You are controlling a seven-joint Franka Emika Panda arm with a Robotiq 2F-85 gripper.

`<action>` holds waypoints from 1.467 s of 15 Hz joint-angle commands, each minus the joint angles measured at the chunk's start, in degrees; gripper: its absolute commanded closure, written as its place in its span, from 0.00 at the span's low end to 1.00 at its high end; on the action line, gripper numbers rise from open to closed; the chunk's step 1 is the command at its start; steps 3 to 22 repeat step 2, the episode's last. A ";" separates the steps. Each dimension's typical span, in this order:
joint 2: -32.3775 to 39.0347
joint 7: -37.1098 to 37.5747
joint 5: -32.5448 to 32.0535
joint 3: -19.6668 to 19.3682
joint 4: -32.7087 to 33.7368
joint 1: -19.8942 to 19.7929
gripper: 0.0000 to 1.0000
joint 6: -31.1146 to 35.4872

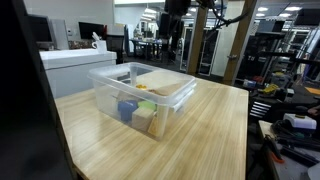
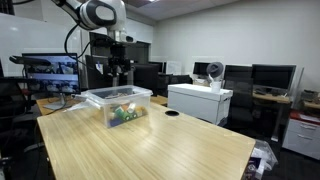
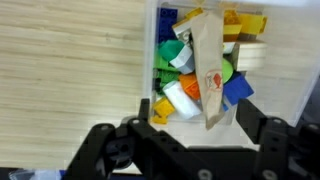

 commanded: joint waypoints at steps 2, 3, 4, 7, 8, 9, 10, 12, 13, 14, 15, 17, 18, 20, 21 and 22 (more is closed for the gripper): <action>-0.60 -0.02 0.05 -0.46 1.94 -1.74 0.03 -0.92; -0.60 -0.02 0.05 -0.46 1.94 -1.74 0.03 -0.92; -0.60 -0.02 0.05 -0.46 1.94 -1.74 0.03 -0.92; -0.60 -0.02 0.05 -0.46 1.94 -1.74 0.03 -0.92; -0.60 -0.02 0.05 -0.46 1.94 -1.74 0.03 -0.92; -0.60 -0.02 0.05 -0.46 1.94 -1.74 0.03 -0.92; -0.60 -0.02 0.05 -0.46 1.94 -1.74 0.03 -0.92; -0.60 -0.02 0.05 -0.46 1.94 -1.74 0.03 -0.92; -0.60 -0.02 0.05 -0.46 1.94 -1.74 0.03 -0.92; -0.60 -0.02 0.05 -0.46 1.94 -1.74 0.03 -0.92; -0.60 -0.02 0.05 -0.46 1.94 -1.74 0.03 -0.92; -0.60 -0.02 0.05 -0.46 1.94 -1.74 0.03 -0.92; -0.60 -0.02 0.05 -0.46 1.94 -1.74 0.03 -0.92; -0.60 -0.02 0.05 -0.46 1.94 -1.74 0.03 -0.92; -0.60 -0.02 0.05 -0.46 1.94 -1.74 0.03 -0.92; -0.60 -0.02 0.05 -0.46 1.94 -1.74 0.03 -0.92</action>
